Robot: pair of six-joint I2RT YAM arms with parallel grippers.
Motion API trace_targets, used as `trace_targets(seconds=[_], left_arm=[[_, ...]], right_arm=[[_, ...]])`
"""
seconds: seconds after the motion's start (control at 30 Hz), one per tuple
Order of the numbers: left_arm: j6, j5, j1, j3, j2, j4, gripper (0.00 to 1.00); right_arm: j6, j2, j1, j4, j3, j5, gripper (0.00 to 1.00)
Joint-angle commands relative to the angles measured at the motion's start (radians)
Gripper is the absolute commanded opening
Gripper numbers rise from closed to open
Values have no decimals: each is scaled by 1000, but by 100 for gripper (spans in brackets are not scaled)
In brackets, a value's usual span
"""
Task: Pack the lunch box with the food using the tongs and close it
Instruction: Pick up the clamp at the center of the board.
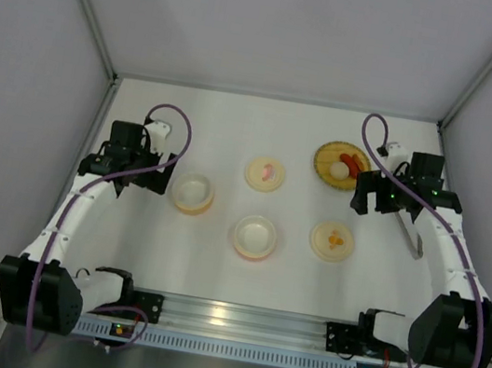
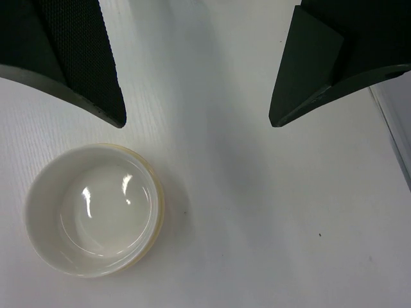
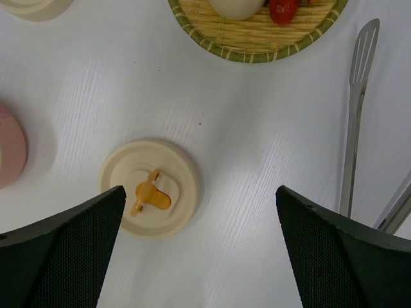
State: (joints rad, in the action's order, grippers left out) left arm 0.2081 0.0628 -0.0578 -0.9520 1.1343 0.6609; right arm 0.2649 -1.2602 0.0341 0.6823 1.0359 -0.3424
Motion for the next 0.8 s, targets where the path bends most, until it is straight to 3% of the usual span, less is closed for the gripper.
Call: trace_targets(seconds=[0.0, 0.2, 0.37, 0.53, 0.77], left_arm=[[-27, 13, 1, -30, -21, -6, 98], [-26, 31, 1, 6, -21, -34, 98], [16, 26, 1, -36, 25, 25, 98], [30, 83, 1, -45, 24, 39, 98], [19, 147, 1, -83, 68, 49, 98]], right_arm=[[-12, 33, 15, 5, 23, -1, 99], [-12, 13, 46, 22, 36, -18, 99], [42, -53, 216, 91, 97, -86, 99], [158, -133, 378, 180, 173, -43, 99], [255, -275, 429, 250, 260, 43, 99]])
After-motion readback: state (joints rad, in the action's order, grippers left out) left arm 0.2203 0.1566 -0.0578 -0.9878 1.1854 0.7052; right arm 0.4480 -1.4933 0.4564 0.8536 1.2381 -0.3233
